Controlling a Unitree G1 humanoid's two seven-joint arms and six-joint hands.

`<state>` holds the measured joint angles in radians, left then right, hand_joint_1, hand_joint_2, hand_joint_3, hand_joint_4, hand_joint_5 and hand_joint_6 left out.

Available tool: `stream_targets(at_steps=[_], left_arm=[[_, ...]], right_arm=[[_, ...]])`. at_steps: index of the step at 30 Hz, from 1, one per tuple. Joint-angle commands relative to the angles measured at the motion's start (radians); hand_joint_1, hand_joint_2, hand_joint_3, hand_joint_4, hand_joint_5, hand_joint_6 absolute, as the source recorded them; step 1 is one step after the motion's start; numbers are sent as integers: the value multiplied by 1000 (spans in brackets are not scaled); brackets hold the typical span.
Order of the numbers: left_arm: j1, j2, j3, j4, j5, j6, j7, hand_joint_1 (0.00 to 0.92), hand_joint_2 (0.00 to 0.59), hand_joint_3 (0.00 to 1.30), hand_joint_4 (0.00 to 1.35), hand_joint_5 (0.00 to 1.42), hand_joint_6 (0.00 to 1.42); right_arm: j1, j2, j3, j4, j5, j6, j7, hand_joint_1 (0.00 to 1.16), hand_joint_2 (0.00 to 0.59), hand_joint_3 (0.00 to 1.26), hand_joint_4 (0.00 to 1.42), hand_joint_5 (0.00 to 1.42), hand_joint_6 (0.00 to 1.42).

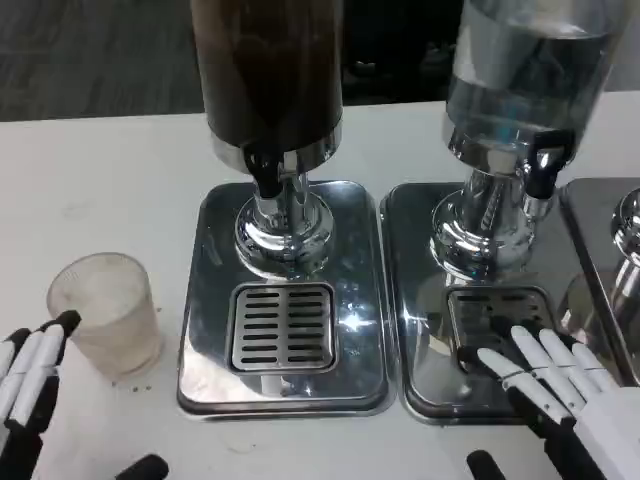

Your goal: Grasp the cup under the faucet to collect the drink, then remove the cup.

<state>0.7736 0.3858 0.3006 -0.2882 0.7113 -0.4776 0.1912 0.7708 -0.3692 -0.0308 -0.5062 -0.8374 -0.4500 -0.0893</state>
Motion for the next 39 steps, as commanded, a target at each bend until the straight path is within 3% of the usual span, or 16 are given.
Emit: stream_targets(at_steps=[1,8,25,39], left_arm=[[-41,15,12,29,-23,34,-10,0,68,0,0,0,0],[-164,43,15,162,-83,46,12,0,23,0,0,0,0],[-403,131,-13,457,-155,95,27,0,0,0,0,0,0],[-617,222,-124,776,-207,-22,27,0,0,0,0,0,0]], right_arm=[[-7,1,4,4,2,5,-3,474,480,155,0,0,0],[-13,11,14,6,-1,16,-4,474,480,155,0,0,0],[-13,46,51,0,-19,31,-24,475,480,156,0,0,1],[-12,42,80,-6,-27,24,-20,476,480,165,0,0,16]])
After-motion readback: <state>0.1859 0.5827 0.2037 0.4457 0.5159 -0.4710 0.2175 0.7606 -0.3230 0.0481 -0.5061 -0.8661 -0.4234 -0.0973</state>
